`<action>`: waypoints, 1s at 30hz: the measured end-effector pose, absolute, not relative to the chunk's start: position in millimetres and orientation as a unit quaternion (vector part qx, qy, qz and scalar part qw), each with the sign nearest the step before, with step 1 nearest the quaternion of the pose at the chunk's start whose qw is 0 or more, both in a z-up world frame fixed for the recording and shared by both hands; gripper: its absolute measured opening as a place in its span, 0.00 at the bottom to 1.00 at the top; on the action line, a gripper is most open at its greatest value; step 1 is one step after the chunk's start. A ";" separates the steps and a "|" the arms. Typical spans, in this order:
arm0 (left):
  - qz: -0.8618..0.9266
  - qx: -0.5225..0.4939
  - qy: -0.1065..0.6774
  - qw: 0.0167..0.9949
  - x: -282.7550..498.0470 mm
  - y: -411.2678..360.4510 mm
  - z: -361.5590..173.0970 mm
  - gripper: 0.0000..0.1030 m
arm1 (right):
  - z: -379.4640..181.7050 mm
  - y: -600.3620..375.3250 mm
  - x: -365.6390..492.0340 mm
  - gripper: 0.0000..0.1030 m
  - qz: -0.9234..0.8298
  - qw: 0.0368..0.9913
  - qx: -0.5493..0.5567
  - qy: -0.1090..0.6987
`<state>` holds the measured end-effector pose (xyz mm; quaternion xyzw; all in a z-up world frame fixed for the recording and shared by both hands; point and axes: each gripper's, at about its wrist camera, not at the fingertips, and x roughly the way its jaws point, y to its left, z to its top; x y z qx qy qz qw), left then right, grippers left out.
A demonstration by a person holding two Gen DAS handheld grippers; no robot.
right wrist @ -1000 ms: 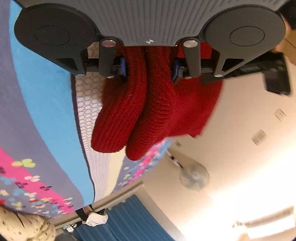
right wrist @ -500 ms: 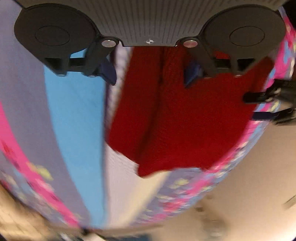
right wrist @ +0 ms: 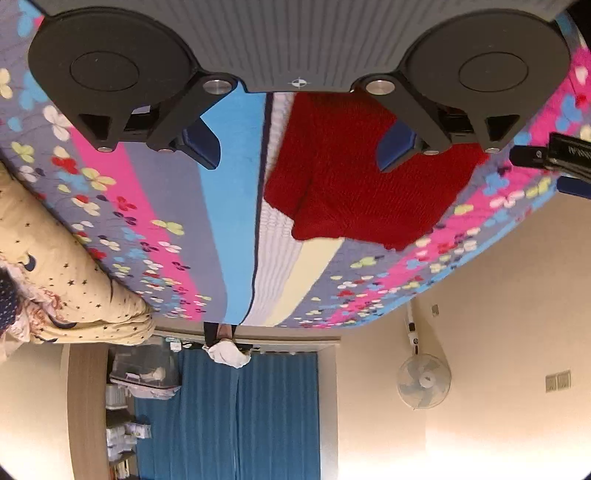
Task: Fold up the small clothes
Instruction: 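Release the sweater and pull both grippers back from it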
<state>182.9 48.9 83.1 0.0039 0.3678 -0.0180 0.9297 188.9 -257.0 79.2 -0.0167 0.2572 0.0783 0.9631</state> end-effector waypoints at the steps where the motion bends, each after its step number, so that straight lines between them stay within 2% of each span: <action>1: -0.013 -0.001 0.367 0.930 175.8 50.7 79.9 1.00 | 73.3 -256.4 183.8 0.90 0.076 0.961 -0.012 0.266; 6: 0.018 -0.022 0.384 0.923 156.5 54.7 58.4 1.00 | 65.3 -248.7 174.1 0.93 0.059 0.952 0.044 0.298; 30: -0.005 -0.033 0.400 0.916 193.0 43.0 45.4 0.99 | 37.9 -193.8 214.9 0.96 0.071 0.944 -0.031 0.321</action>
